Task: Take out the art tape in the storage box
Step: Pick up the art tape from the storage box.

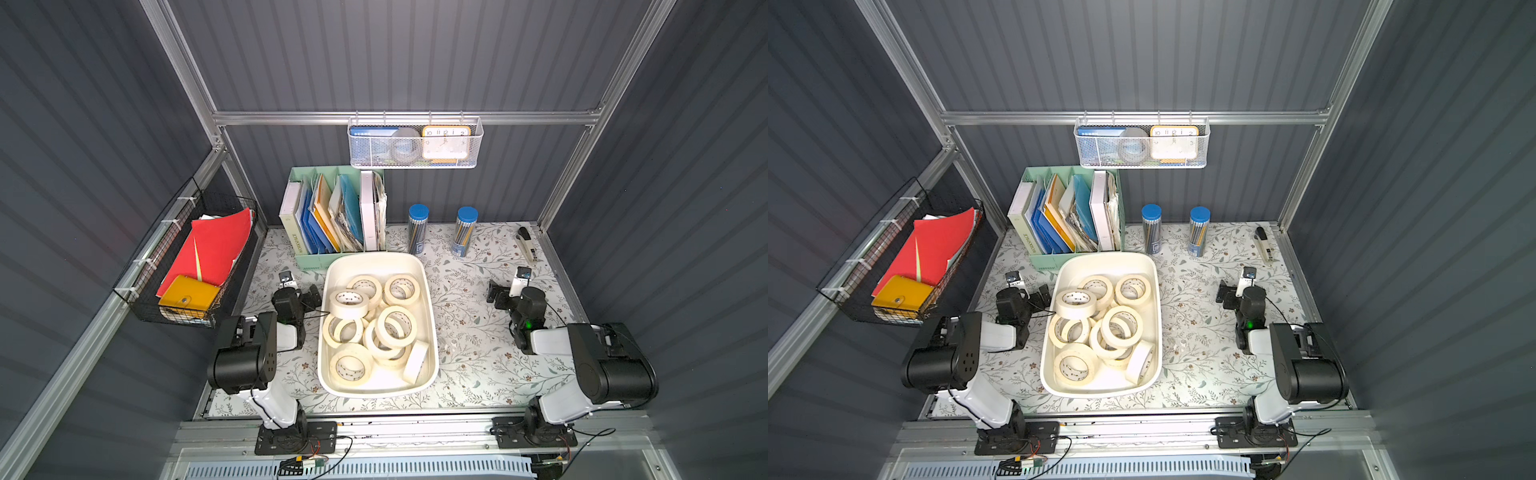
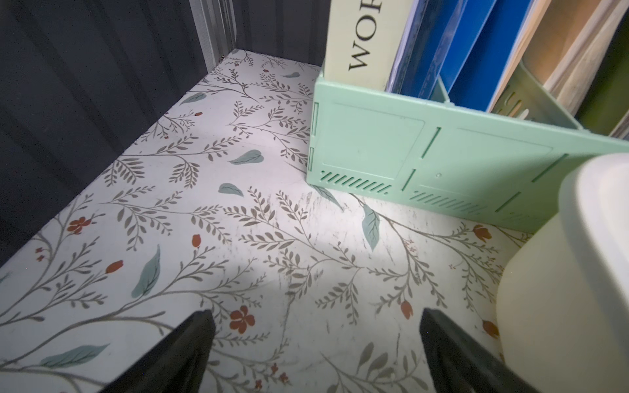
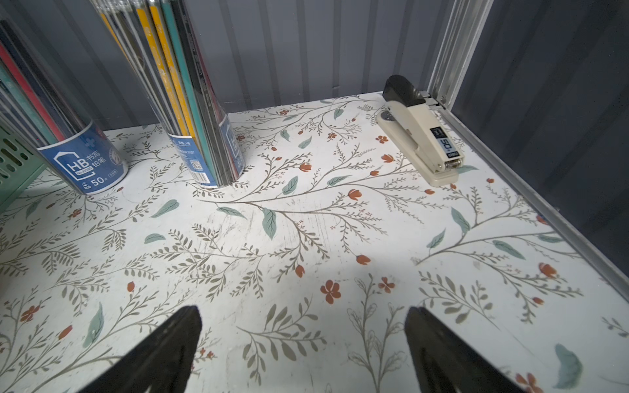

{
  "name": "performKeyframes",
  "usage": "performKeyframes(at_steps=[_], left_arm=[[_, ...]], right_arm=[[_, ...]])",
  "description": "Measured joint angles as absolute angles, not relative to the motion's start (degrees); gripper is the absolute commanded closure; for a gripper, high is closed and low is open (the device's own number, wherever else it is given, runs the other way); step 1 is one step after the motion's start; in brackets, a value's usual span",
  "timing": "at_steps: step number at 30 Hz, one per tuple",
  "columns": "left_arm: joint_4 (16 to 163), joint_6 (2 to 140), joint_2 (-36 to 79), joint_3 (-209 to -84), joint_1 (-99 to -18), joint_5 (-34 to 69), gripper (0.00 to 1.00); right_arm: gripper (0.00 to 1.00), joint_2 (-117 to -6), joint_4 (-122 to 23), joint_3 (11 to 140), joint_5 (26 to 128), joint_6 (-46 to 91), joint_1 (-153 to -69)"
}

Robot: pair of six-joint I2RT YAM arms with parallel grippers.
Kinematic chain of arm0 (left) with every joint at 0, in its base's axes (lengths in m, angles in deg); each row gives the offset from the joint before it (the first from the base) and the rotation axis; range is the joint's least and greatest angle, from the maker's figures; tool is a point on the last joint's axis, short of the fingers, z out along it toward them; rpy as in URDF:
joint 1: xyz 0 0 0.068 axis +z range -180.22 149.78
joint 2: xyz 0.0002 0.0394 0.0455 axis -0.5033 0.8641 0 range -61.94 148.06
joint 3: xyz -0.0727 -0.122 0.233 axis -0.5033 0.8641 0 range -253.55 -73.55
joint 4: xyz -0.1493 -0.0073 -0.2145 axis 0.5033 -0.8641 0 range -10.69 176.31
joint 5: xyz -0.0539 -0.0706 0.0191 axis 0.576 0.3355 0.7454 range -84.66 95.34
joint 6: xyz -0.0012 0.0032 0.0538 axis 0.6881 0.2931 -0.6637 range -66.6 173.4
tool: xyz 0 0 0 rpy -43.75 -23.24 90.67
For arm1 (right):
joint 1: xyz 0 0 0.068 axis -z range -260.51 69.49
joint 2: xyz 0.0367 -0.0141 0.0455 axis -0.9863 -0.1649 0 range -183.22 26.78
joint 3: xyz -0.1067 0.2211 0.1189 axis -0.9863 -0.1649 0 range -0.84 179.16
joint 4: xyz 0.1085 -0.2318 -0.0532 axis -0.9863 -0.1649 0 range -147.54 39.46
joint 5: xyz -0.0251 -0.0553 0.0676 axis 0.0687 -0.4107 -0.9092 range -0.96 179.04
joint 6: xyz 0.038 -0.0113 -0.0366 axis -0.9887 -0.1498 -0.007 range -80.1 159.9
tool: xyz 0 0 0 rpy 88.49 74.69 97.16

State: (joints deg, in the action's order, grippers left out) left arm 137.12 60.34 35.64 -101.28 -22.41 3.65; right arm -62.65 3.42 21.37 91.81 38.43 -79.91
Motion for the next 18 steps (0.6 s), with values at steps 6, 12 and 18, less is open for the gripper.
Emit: performKeyframes(at_steps=[6, 12, 18], left_arm=[[128.6, 60.4, 33.0, -103.9, -22.4, 3.9, 0.0], [115.5, 60.3, 20.4, -111.0, -22.4, 1.6, 0.0], [98.5, 60.4, 9.6, -121.5, -25.9, -2.5, 0.0]], right_arm=[[0.01, -55.6, -10.5, 25.0, 95.7, 37.9, -80.3], [0.01, -44.4, -30.6, 37.3, 100.5, 36.1, -83.9], [0.01, -40.5, -51.2, 44.6, 106.7, 33.7, -92.3]])
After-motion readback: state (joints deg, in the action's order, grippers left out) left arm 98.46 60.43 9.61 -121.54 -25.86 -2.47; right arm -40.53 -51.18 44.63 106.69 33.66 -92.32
